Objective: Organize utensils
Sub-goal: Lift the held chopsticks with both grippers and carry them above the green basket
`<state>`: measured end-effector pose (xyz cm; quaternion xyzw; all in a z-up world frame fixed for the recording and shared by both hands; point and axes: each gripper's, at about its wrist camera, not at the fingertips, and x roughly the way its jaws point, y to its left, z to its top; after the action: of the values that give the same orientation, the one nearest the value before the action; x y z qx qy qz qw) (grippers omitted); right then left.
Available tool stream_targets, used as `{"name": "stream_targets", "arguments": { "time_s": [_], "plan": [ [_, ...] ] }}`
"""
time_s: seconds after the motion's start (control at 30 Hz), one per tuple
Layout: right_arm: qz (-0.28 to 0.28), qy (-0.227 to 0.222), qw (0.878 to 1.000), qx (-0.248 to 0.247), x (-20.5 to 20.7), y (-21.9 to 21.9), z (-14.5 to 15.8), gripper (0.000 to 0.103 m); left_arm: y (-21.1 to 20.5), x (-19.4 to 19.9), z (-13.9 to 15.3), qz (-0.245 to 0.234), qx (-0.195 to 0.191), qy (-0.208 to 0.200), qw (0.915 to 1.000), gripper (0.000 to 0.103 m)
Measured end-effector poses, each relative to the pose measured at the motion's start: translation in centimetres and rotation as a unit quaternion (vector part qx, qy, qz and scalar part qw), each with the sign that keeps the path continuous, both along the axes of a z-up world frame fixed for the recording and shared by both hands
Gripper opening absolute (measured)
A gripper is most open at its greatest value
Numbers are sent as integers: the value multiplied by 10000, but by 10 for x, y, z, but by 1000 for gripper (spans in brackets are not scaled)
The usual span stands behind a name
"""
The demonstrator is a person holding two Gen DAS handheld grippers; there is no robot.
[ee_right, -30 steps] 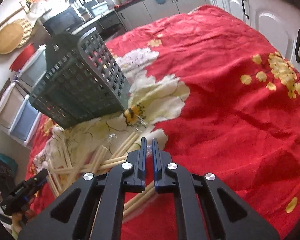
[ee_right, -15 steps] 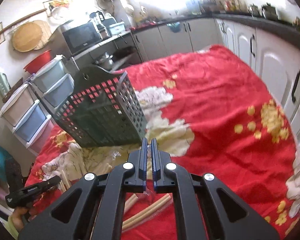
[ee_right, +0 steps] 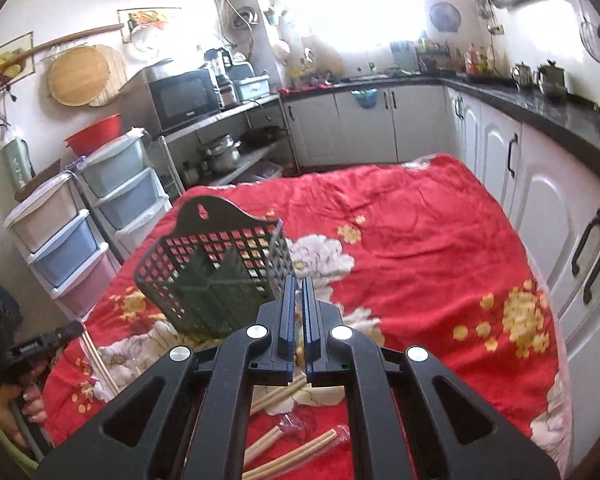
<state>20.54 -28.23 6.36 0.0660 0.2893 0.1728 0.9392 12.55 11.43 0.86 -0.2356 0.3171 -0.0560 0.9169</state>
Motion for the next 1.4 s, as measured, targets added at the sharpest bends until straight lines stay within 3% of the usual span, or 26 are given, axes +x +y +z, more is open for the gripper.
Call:
{"name": "stream_targets", "arguments": {
  "time_s": [0.2,0.5,1.4],
  "plan": [
    [223,-273,9994,-2,-10,8,23,3,-5,-4,30,-16,335,-383,9987,0],
    [598,-600,9964,-60,-25,27,49,3,-16,-5,72,-187,497,-858,9949,0],
    [1025,-1544,9826,130,-31,48,135,3,-78,28,174,-844,338,-2035,9748,0]
  ]
}}
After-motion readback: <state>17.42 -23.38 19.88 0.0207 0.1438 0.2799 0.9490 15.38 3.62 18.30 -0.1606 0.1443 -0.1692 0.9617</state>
